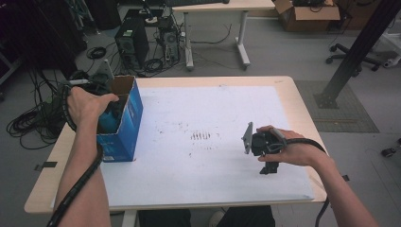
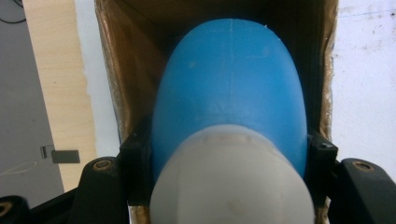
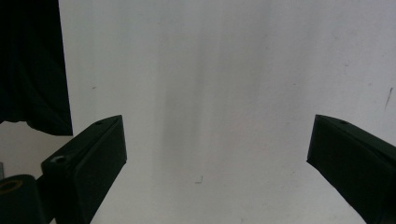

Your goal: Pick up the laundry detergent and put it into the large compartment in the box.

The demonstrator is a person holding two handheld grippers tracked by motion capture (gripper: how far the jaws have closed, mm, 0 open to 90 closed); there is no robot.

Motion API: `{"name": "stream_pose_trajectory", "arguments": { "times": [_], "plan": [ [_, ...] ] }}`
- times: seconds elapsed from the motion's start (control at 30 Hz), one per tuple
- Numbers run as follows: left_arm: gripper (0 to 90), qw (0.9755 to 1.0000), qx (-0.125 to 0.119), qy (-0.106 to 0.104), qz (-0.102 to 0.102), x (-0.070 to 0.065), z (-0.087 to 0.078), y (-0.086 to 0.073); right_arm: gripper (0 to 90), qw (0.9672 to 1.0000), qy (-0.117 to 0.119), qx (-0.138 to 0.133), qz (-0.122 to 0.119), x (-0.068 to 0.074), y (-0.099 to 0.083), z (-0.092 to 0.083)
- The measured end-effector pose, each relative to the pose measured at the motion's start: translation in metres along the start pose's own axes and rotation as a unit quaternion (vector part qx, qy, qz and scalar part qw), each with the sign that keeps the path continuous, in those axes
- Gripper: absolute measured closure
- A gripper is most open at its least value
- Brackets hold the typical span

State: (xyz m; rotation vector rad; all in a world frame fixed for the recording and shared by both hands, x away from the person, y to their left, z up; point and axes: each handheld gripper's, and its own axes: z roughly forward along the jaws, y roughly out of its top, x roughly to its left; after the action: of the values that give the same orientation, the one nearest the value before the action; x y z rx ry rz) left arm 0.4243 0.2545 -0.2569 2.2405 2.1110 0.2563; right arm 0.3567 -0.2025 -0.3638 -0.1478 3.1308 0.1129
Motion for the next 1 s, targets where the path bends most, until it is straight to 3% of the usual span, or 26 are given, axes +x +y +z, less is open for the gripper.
{"name": "stream_pose_trajectory", "arguments": {
  "times": [0.57,0.83,1.0],
  "plan": [
    [37.9,0.9999,-0.004,0.012,-0.001,-0.001,0.012,-0.003,4.5,1.0000,0.002,-0.002,-0.001,0.000,0.001,0.003],
    [37.9,0.9999,-0.001,0.003,-0.011,0.000,0.019,-0.004,4.4,1.0000,0.002,-0.003,-0.002,0.001,0.003,0.005],
    [37.9,0.9999,-0.002,0.007,-0.010,0.000,0.023,-0.005,4.5,1.0000,0.004,-0.003,-0.001,0.001,0.003,0.006]
  ]
}}
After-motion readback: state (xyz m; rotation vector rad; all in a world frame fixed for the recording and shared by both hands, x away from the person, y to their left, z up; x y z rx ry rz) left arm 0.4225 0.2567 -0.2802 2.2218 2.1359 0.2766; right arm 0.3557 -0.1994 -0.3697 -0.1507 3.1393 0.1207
